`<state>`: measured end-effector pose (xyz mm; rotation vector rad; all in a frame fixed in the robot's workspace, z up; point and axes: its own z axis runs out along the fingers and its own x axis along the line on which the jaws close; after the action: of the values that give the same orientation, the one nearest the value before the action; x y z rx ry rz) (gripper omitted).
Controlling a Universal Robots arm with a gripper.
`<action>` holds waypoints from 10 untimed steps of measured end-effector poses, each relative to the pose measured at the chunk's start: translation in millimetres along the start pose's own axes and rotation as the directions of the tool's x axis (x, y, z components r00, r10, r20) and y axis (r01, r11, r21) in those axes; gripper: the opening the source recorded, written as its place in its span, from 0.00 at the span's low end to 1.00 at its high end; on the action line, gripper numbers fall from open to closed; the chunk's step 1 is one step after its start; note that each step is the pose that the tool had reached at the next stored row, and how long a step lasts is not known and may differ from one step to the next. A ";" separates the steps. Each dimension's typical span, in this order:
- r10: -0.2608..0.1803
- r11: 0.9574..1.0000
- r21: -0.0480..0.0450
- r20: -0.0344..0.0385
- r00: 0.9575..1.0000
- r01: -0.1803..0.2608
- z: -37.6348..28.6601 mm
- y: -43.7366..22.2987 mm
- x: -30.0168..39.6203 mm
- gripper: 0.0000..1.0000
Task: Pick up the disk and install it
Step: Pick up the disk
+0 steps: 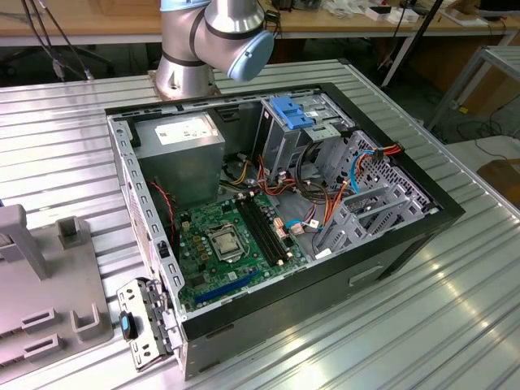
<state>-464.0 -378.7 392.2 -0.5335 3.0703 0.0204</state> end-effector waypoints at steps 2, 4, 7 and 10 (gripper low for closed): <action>-0.044 0.999 -0.001 0.000 0.999 0.044 0.0 0.0 0.0 0.11; -0.087 0.996 -0.002 -0.001 0.996 0.087 0.0 0.0 0.0 0.11; -0.151 0.989 -0.004 -0.001 0.989 0.151 0.0 0.0 0.0 0.11; -0.224 0.975 -0.006 -0.001 0.975 0.224 0.1 0.0 0.0 0.11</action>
<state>-464.0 -378.7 392.2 -0.8769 2.9919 0.0245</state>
